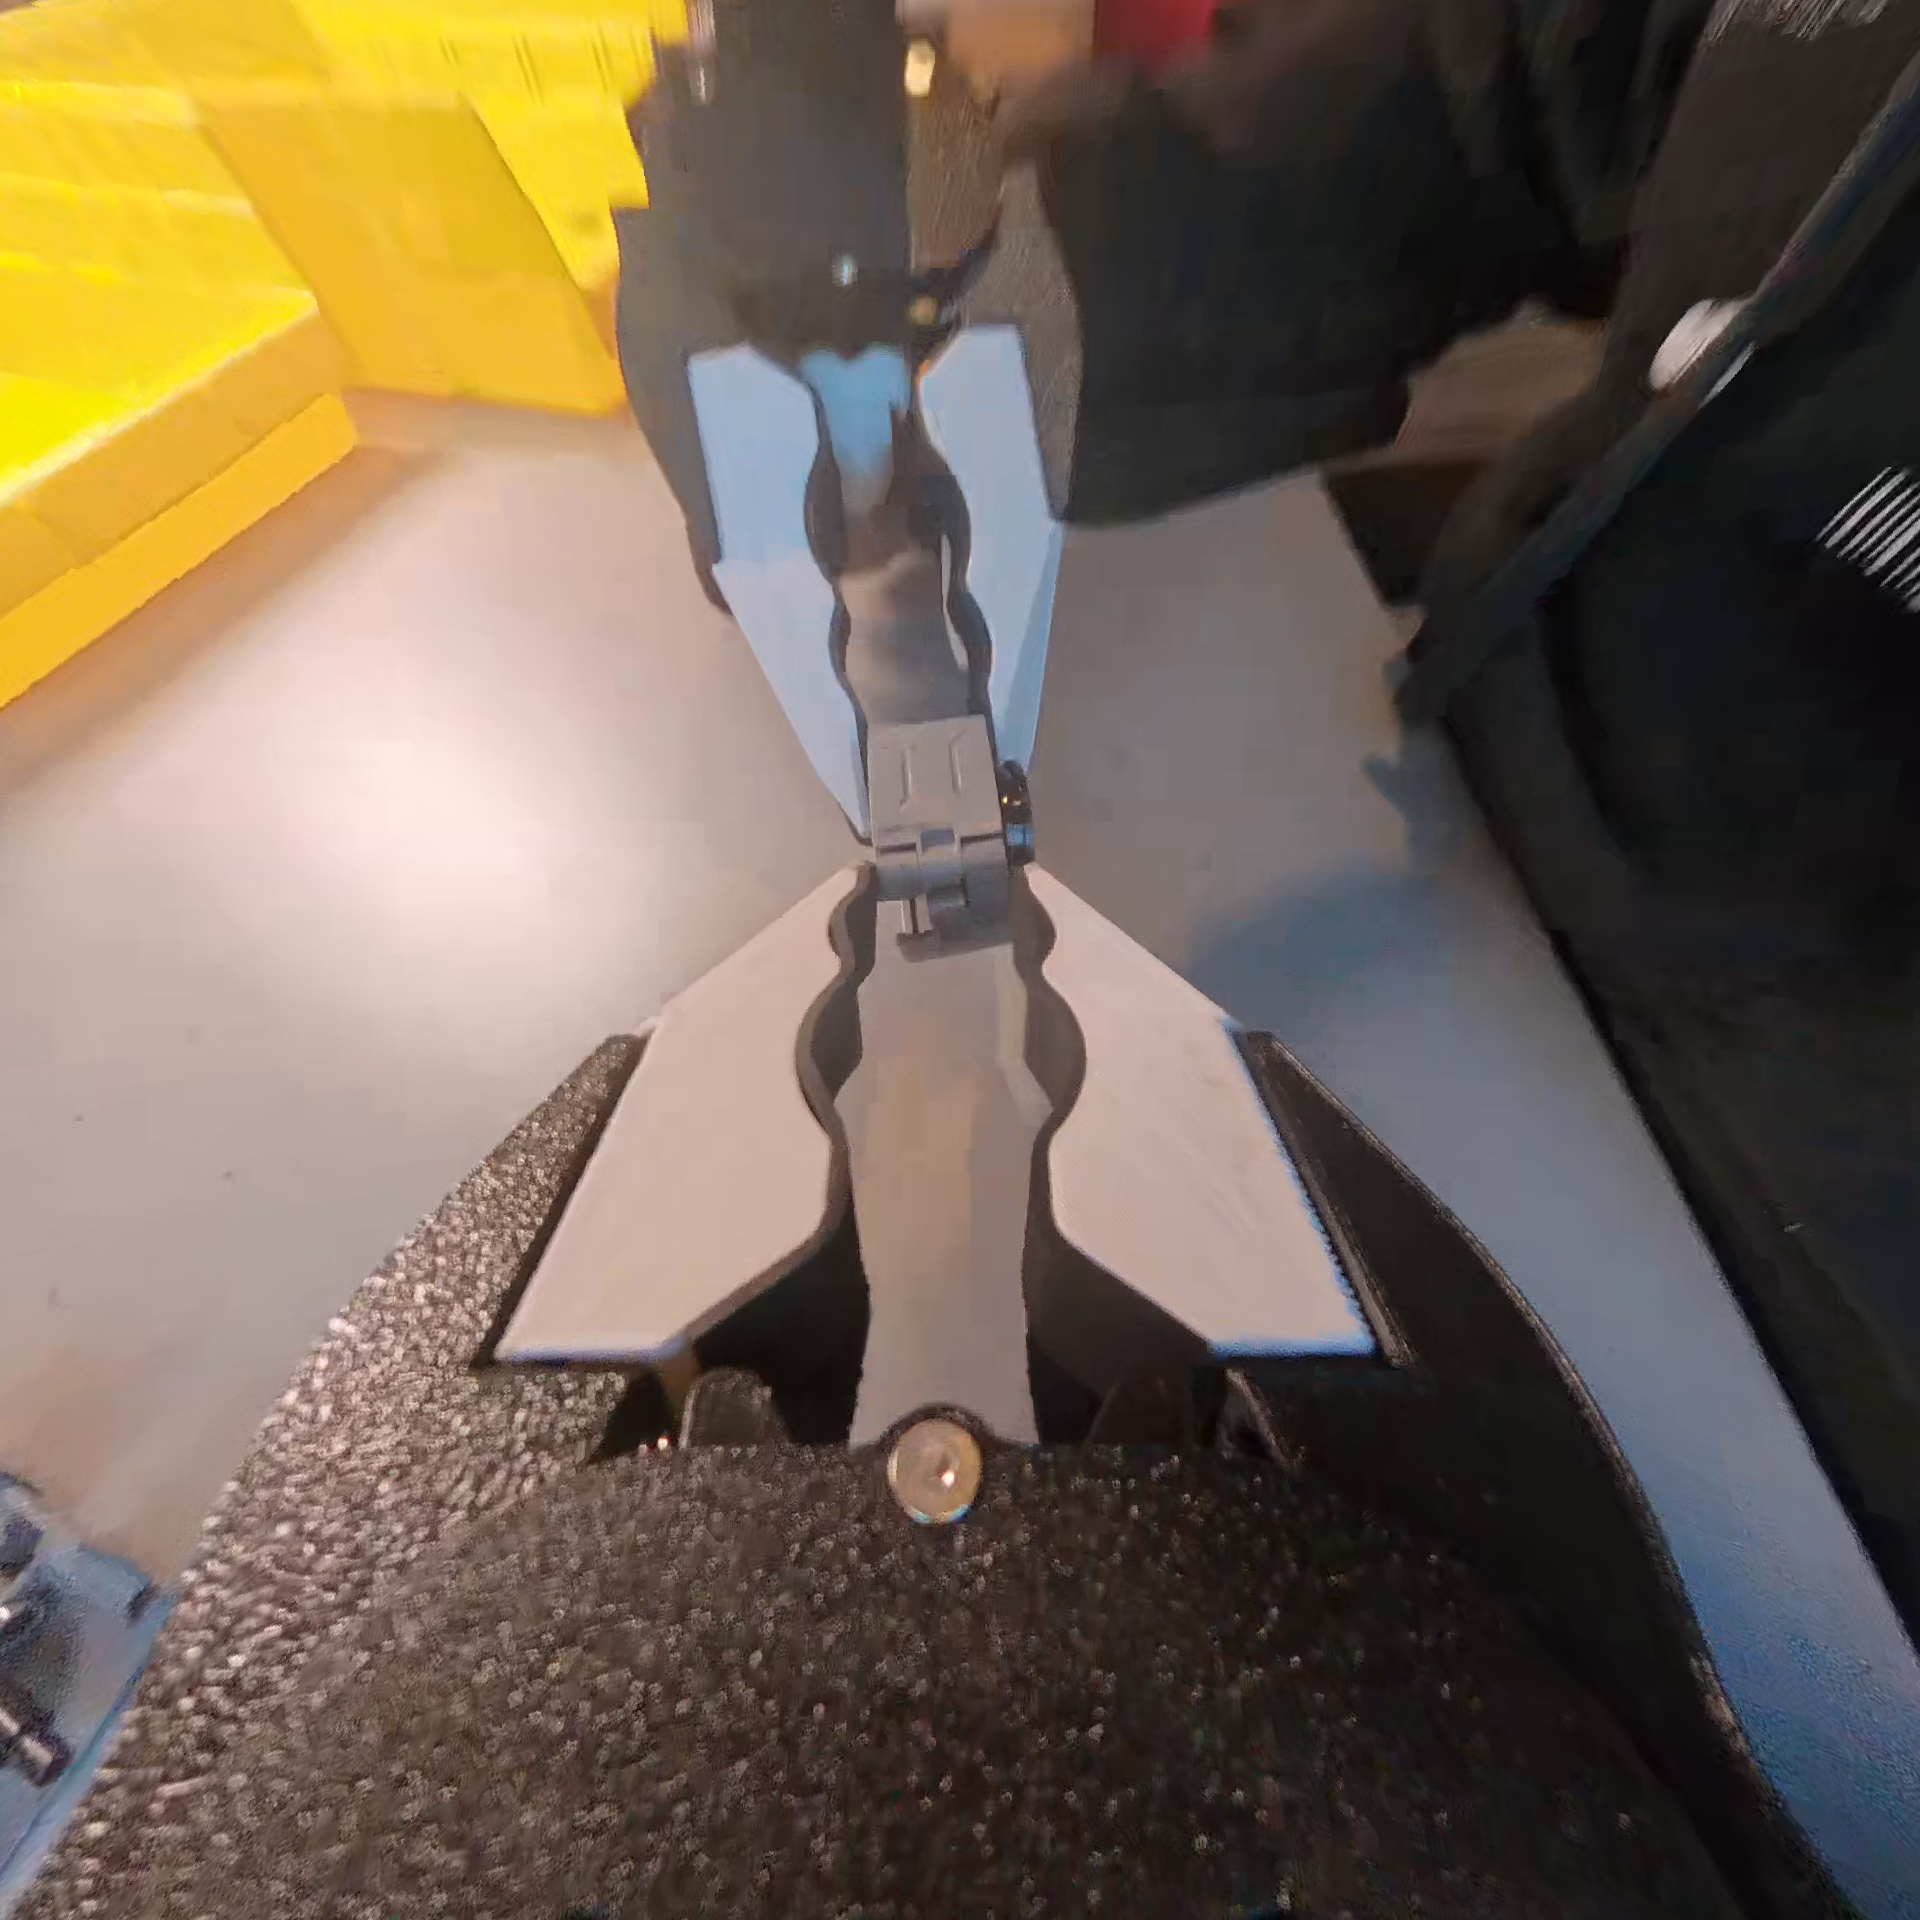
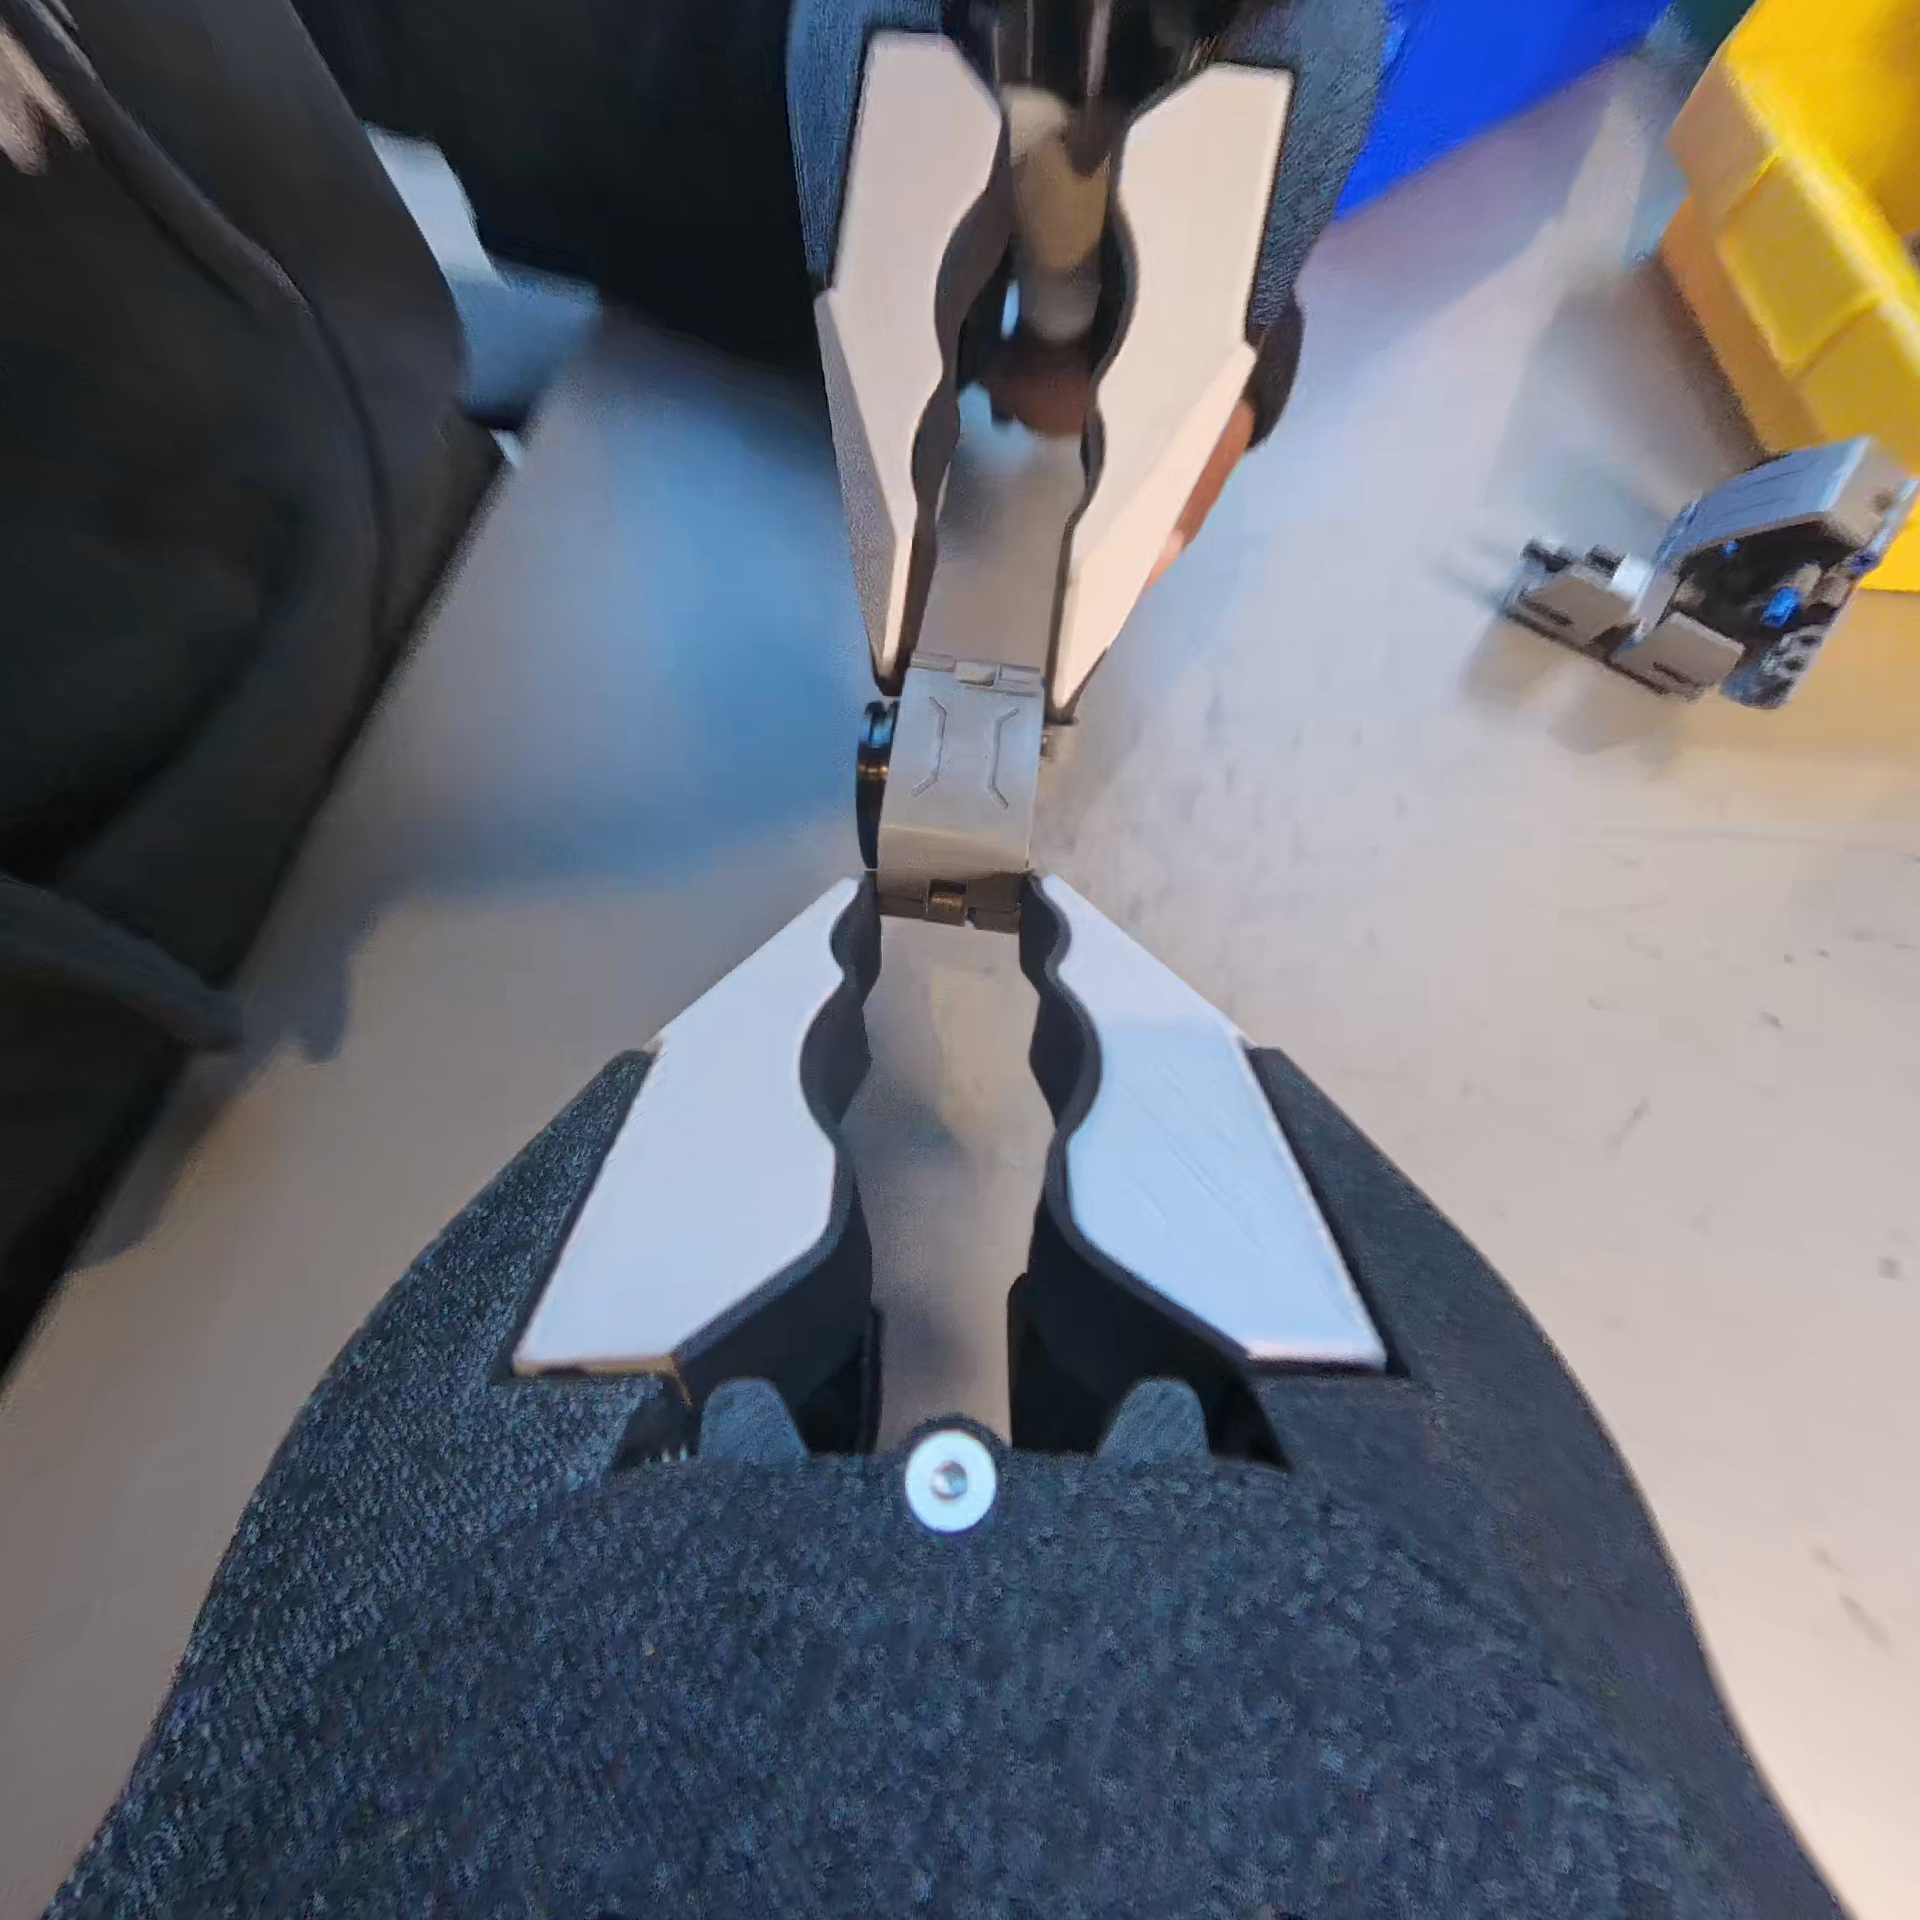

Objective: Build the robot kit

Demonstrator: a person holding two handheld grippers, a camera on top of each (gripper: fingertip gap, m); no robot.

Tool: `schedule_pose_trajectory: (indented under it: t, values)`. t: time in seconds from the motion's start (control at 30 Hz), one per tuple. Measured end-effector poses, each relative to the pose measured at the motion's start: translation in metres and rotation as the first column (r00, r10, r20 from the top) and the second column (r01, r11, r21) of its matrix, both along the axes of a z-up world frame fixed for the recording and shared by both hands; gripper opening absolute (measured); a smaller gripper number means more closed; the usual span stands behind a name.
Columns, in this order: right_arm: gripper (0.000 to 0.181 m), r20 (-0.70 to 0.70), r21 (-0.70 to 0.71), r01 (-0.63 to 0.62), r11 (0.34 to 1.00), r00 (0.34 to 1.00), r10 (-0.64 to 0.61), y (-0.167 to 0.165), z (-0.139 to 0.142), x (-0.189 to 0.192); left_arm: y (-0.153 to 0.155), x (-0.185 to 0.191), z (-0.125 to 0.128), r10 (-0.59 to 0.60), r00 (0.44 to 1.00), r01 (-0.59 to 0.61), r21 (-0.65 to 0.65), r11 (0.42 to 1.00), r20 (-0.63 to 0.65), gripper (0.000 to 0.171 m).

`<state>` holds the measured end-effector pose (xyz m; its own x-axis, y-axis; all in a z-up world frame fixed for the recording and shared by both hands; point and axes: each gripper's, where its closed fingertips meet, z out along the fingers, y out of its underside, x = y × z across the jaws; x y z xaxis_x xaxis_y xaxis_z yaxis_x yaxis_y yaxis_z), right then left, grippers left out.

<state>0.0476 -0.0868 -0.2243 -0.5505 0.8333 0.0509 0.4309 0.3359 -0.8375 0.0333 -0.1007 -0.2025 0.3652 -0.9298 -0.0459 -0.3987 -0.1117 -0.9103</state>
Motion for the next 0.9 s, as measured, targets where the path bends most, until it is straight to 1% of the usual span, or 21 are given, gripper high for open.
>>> schedule_pose_trajectory:
  t: [0.03,0.07,0.1,0.17,0.2,0.27,0.3,0.37,0.4,0.5,0.53,0.57,0.63,0.67,0.7,0.73,0.77,0.83,0.9]
  values:
    - [0.024,-0.027,-0.104,-0.017,0.994,1.000,0.014,-0.002,0.013,0.003,-0.001,0.001,0.013,-0.006,0.999,0.005,0.014,1.000,0.053,0.029]
    - [0.025,-0.028,-0.223,-0.038,0.974,0.999,0.032,-0.004,0.024,0.006,0.000,0.000,0.023,-0.002,0.996,0.000,0.029,1.000,0.087,0.042]
    - [0.025,-0.052,-0.316,-0.045,0.948,0.998,0.030,-0.003,0.034,0.007,0.002,-0.001,0.029,0.007,0.994,-0.012,0.041,0.999,0.106,0.046]
    - [0.025,-0.052,-0.480,-0.065,0.875,0.998,0.046,-0.004,0.048,0.007,0.001,-0.001,0.034,0.009,0.991,-0.016,0.046,0.999,0.137,0.051]
    - [0.025,-0.041,-0.529,-0.054,0.847,0.998,0.038,-0.003,0.050,0.003,0.001,0.001,0.035,0.006,0.987,-0.012,0.039,0.999,0.159,0.052]
    - [0.025,0.009,-0.620,-0.047,0.783,0.998,0.066,-0.009,0.049,-0.002,0.002,0.005,0.036,0.015,0.981,-0.016,0.005,1.000,0.194,0.050]
    - [0.025,0.008,-0.668,-0.054,0.742,0.997,0.080,-0.012,0.053,-0.004,0.003,0.005,0.033,0.017,0.982,-0.015,-0.015,1.000,0.187,0.047]
    - [0.025,0.021,-0.754,-0.057,0.654,0.994,0.111,-0.017,0.062,-0.006,0.005,0.004,0.030,0.033,0.985,-0.032,-0.008,0.999,0.170,0.033]
    - [0.025,0.038,-0.786,-0.042,0.617,0.992,0.117,-0.018,0.063,-0.007,0.005,0.003,0.032,0.035,0.982,-0.033,-0.016,0.999,0.185,0.032]
    - [0.025,0.064,-0.891,0.005,0.454,0.991,0.115,-0.015,0.070,-0.011,0.006,0.000,0.036,0.061,0.963,-0.029,-0.124,0.992,0.263,0.027]
    - [0.025,0.068,-0.910,0.014,0.414,0.991,0.118,-0.014,0.071,-0.011,0.005,0.001,0.036,0.061,0.957,-0.019,-0.149,0.989,0.284,0.025]
    - [0.026,0.075,-0.924,0.028,0.382,0.992,0.106,-0.011,0.071,-0.012,0.004,0.002,0.039,0.056,0.949,-0.003,-0.168,0.986,0.311,0.003]
    - [0.026,0.079,-0.956,0.057,0.287,0.995,0.063,0.004,0.076,-0.015,0.011,0.002,0.038,0.115,0.935,-0.041,-0.220,0.975,0.335,0.000]
    - [0.025,0.082,-0.958,0.060,0.279,0.994,0.065,0.006,0.075,-0.014,0.012,0.003,0.037,0.121,0.936,-0.044,-0.230,0.972,0.331,0.000]
    - [0.025,0.076,-0.956,0.057,0.289,0.995,0.057,0.006,0.074,-0.013,0.014,0.002,0.036,0.125,0.940,-0.055,-0.223,0.973,0.316,0.000]
    - [0.025,0.070,-0.959,0.053,0.280,0.996,0.052,0.007,0.077,-0.013,0.017,-0.001,0.037,0.133,0.945,-0.074,-0.201,0.977,0.300,0.000]
    - [0.026,0.064,-0.963,0.049,0.264,0.997,0.048,0.009,0.080,-0.012,0.018,-0.006,0.038,0.140,0.946,-0.090,-0.178,0.980,0.293,0.005]
    - [0.025,0.086,-0.962,0.076,0.262,0.996,0.029,0.013,0.078,-0.014,0.022,-0.015,0.043,0.158,0.943,-0.115,-0.160,0.980,0.293,0.030]
    - [0.025,0.115,-0.962,0.099,0.256,0.992,0.049,0.010,0.073,-0.015,0.026,-0.017,0.044,0.167,0.949,-0.150,-0.084,0.985,0.269,0.052]
